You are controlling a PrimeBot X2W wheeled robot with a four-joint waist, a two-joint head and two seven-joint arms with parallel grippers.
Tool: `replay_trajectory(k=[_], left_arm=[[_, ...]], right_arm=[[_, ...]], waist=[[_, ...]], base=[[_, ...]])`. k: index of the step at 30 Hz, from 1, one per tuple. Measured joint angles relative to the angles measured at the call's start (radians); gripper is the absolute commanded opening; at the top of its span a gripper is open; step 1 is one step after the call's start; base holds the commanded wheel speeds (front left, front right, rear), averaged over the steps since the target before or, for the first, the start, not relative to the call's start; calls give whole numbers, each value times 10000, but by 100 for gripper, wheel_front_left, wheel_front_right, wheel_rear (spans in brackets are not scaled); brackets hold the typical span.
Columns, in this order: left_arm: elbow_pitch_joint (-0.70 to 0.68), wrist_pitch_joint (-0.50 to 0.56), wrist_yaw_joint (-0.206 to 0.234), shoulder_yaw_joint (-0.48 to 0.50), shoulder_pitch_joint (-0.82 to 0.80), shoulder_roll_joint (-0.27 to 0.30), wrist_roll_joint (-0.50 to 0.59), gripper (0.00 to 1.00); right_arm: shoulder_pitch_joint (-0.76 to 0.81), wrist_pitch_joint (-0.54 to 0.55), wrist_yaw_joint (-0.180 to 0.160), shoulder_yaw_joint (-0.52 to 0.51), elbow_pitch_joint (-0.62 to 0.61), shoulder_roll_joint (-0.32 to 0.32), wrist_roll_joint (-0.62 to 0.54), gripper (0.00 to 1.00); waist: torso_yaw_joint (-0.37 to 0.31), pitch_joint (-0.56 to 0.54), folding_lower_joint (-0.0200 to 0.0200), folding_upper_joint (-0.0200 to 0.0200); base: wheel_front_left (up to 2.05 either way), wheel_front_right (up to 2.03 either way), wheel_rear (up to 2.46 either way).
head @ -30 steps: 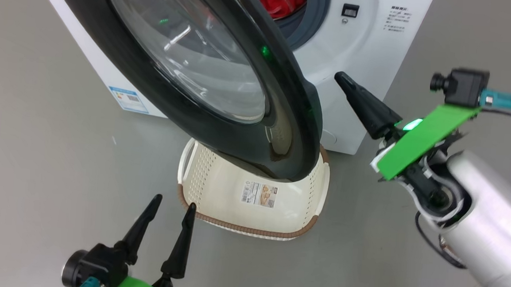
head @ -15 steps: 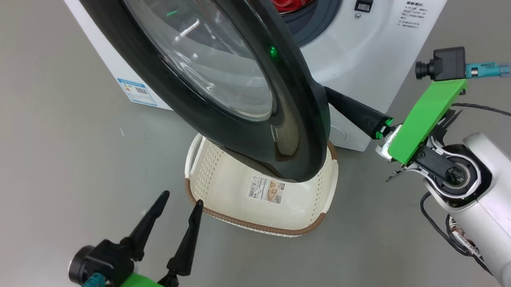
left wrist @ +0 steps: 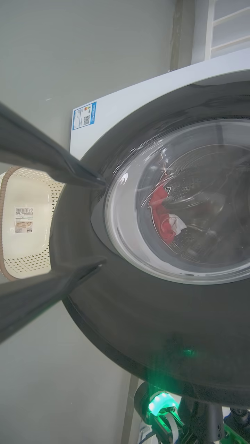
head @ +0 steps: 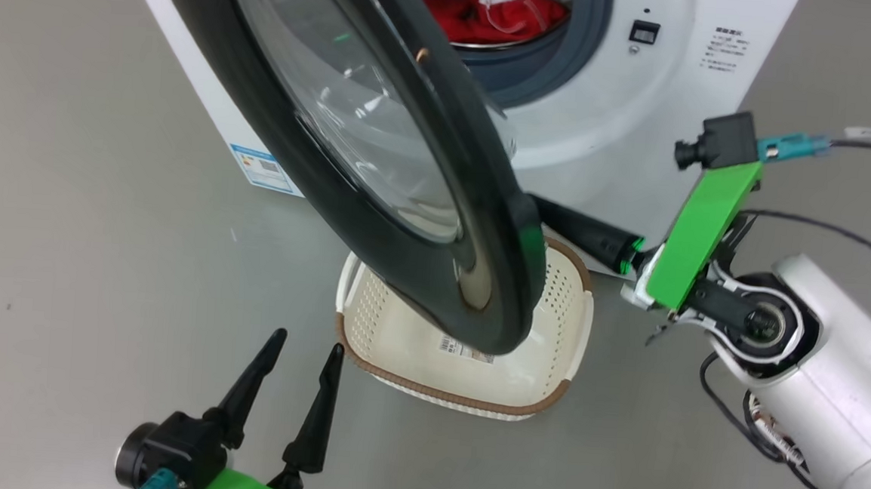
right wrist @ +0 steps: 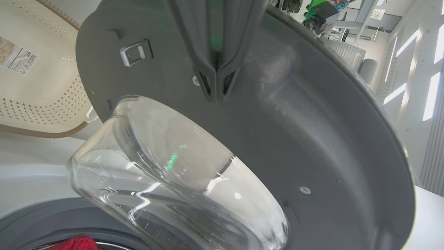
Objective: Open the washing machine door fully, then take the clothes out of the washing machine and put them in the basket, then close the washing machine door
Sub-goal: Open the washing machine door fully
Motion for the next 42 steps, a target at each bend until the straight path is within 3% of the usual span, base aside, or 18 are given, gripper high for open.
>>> replay_trajectory(k=[15,42], left_arm=[[-21,2,0,211,458,-31,36,100],[23,2,17,884,1068,-40,176,100]], right_arm=[[1131,543,0,-17,-441,384,-38,0],[1962,1070,0,-232,-412,1925,-545,0]], waist=[[830,-396,0,0],[2446,-1034,0,0]], base=[[0,0,0],[0,0,0]])
